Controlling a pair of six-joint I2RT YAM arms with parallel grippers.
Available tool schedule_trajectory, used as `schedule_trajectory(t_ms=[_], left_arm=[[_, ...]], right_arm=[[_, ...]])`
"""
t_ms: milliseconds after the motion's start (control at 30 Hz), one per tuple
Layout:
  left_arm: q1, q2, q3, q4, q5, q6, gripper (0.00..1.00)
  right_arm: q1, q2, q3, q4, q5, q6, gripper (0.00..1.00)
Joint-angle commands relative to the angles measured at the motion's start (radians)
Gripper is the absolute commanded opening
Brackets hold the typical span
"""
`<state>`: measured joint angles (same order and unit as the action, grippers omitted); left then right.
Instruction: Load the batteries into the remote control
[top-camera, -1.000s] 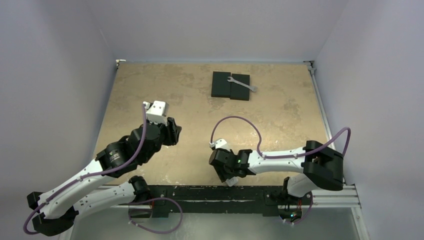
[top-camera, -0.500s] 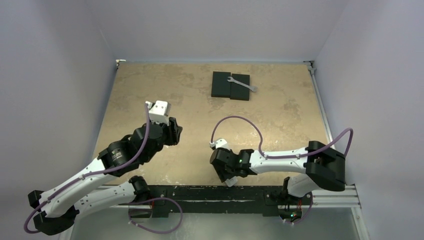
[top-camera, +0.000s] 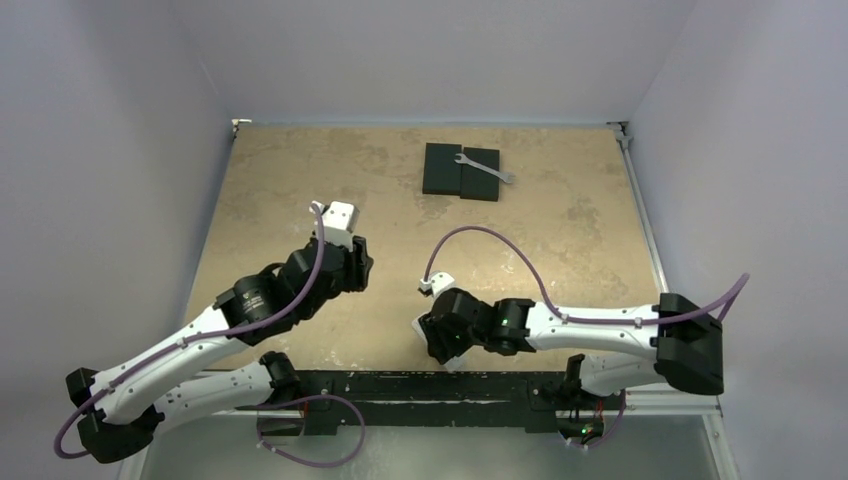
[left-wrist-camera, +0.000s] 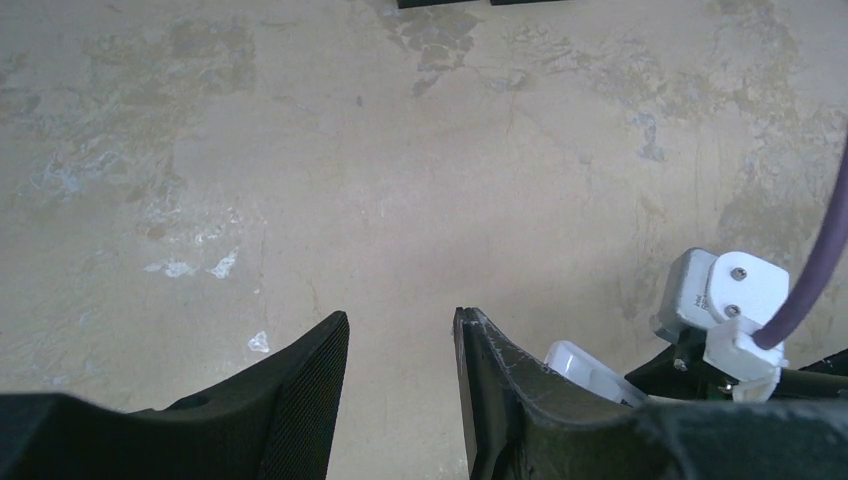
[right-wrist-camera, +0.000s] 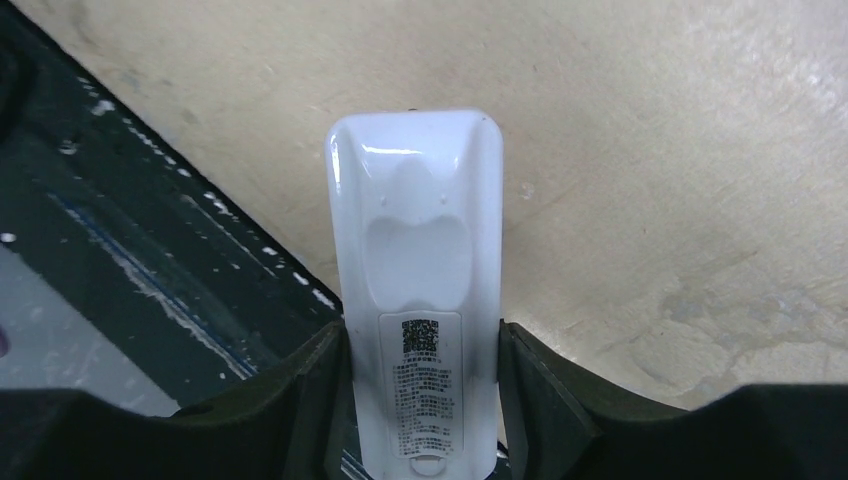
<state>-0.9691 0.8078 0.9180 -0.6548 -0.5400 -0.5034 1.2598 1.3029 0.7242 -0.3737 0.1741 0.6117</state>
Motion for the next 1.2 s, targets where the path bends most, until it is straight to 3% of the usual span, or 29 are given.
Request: schedule_trajectory(t_ms=[0,367,667,967,1167], left_arm=[[0.004,0.013,-0.015,0.064,0.1,0.048,0.43],[0.004,0.05,-0.007,0.091,0.389,0.155,0.46],[0.004,-0.006,0.012,0.108,0.632,0.247,0.47],[0.004,-0.134,-0.025,0.189,0.915,0.397,0.5],[0.003,-0.142,-0.002,0.151,1.077,0.465,0.54]], right_arm=[[-0.028,-0.068,0.021,0.088,-0.079,-0.112,0.26],[-0.147,-0.131,0.08,0.125,-0.372,-0.259,0.25],[-0.221,-0.236,0.062,0.164,-0.616,-0.294,0.25],[-0.262,-0.321,0.029,0.174,-0.727,-0.299,0.26],[-0.267,-0.336,0.033,0.189,-0.817,-0.32,0.26]])
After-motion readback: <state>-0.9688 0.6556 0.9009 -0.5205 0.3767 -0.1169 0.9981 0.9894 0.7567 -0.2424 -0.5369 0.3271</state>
